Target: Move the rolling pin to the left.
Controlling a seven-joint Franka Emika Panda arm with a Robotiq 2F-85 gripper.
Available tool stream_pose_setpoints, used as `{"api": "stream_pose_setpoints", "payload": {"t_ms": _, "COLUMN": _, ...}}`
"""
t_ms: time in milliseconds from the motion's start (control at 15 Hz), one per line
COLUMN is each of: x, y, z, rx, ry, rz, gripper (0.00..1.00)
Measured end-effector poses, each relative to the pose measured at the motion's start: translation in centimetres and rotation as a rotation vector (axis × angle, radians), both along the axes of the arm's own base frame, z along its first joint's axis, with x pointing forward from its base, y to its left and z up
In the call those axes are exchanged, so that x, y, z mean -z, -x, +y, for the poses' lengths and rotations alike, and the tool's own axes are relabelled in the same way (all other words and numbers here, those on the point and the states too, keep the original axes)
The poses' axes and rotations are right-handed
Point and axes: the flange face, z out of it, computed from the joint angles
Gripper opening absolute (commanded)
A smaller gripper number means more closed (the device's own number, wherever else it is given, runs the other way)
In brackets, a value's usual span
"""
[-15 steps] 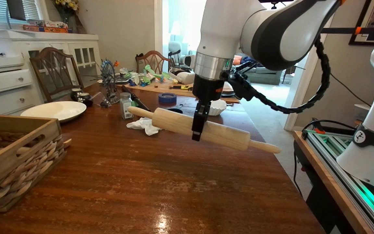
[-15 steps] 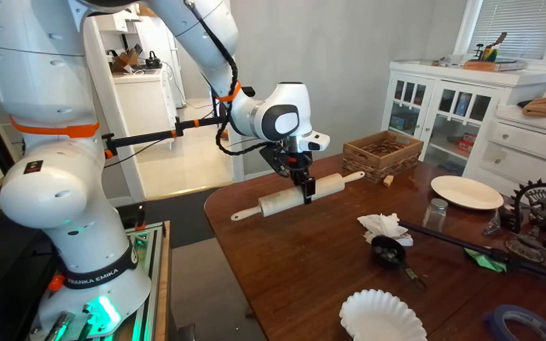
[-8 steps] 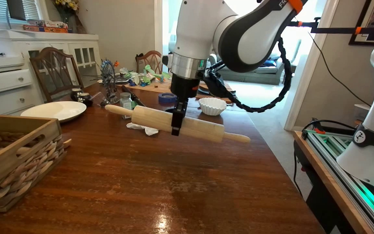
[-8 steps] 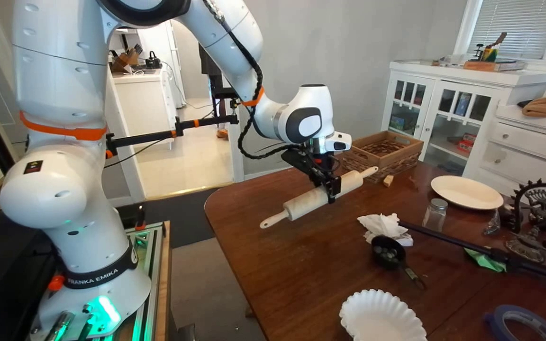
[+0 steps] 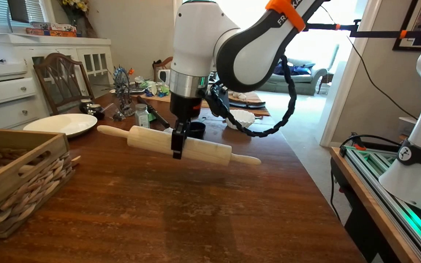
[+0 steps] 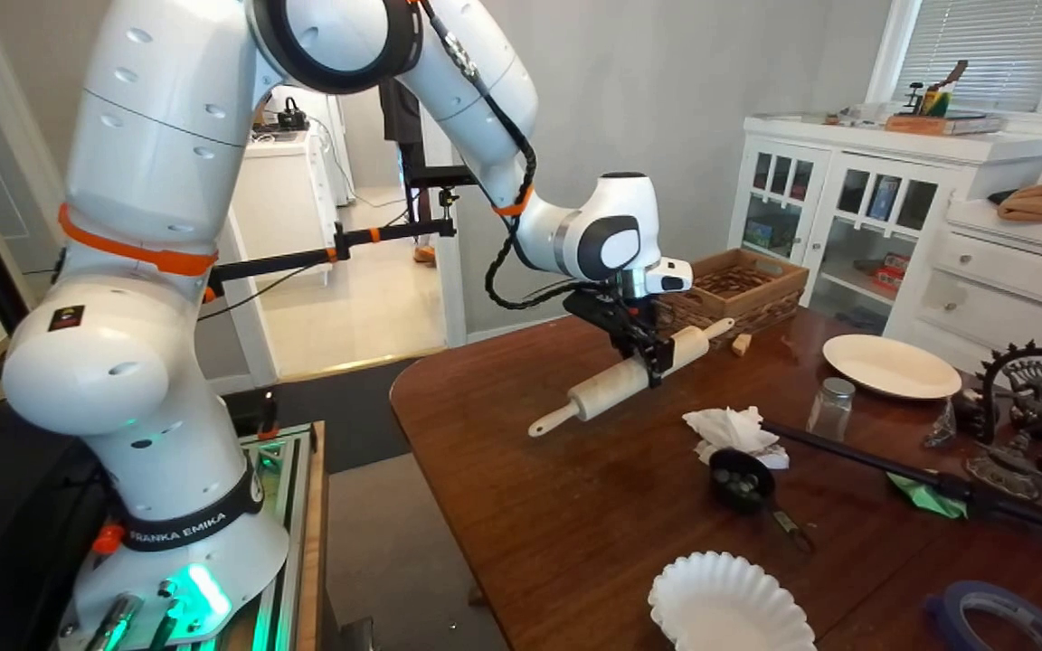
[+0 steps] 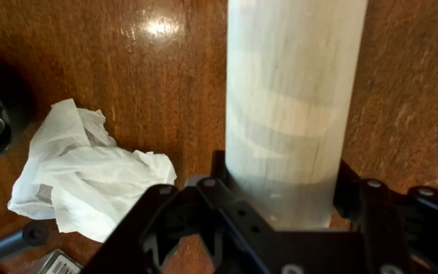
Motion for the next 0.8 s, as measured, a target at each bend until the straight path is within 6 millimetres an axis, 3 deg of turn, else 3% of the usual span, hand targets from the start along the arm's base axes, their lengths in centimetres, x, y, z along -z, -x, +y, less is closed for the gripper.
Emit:
{"api": "stream_pose_setpoints", "payload": {"t_ms": 467, "x": 2.8, "y": -2.0, "z": 0.2, "rx": 0.011, "ry": 0.001, "rz": 0.026, "gripper": 0.38}}
{"api": "stream_pose_setpoints", "payload": {"t_ms": 800, "x": 3.3, "y": -2.7, "z": 0.4, "rx": 0.014, "ry": 0.013, "rz": 0.054, "gripper": 0.38}}
